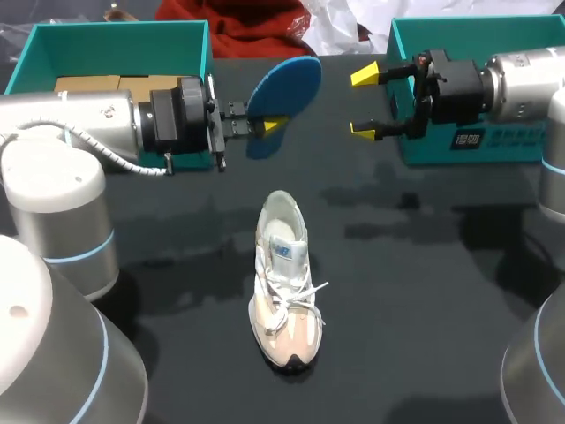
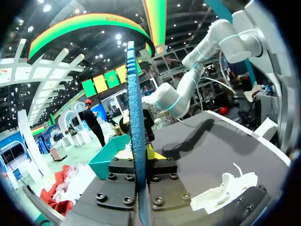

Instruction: Take the shoe out of the shoebox, open the shoe tongue, remove and reinsert the insole, then place the shoe into the shoebox

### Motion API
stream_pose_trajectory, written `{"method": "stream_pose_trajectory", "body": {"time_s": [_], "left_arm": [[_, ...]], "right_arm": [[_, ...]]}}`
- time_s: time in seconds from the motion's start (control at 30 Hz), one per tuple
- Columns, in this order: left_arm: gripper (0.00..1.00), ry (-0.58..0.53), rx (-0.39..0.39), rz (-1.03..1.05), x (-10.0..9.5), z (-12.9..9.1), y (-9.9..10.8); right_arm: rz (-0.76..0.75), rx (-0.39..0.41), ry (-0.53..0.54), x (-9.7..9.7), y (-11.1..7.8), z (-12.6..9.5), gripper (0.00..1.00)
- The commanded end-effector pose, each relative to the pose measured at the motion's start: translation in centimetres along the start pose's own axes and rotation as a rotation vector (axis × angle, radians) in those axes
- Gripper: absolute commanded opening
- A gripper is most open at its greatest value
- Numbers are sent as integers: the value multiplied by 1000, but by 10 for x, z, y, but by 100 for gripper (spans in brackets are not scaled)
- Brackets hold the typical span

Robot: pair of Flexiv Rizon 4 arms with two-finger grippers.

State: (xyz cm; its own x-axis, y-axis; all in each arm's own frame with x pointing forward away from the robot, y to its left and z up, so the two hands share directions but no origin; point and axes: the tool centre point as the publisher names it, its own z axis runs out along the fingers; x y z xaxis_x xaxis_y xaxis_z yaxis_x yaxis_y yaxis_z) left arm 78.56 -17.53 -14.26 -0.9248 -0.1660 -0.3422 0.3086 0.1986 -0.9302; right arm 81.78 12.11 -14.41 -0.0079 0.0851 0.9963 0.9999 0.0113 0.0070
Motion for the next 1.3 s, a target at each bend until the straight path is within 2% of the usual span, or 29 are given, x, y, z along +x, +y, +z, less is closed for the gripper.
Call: {"method": "stream_pose_trajectory", "body": {"time_s": [0.03, 0.4, 0.77, 1.3], "left_arm": [[0, 61, -133, -523, -4, -6, -2], [0, 126, -68, -841, -9, -17, -16], [0, 206, -3, -1104, -7, -18, -29], [0, 200, 18, -1470, -12, -6, -10]], "right_arm": [[0, -1, -2, 0, 0, 1, 100], [0, -1, -2, 0, 0, 1, 100], [0, -1, -2, 0, 0, 1, 100], [0, -1, -2, 0, 0, 1, 100]]}}
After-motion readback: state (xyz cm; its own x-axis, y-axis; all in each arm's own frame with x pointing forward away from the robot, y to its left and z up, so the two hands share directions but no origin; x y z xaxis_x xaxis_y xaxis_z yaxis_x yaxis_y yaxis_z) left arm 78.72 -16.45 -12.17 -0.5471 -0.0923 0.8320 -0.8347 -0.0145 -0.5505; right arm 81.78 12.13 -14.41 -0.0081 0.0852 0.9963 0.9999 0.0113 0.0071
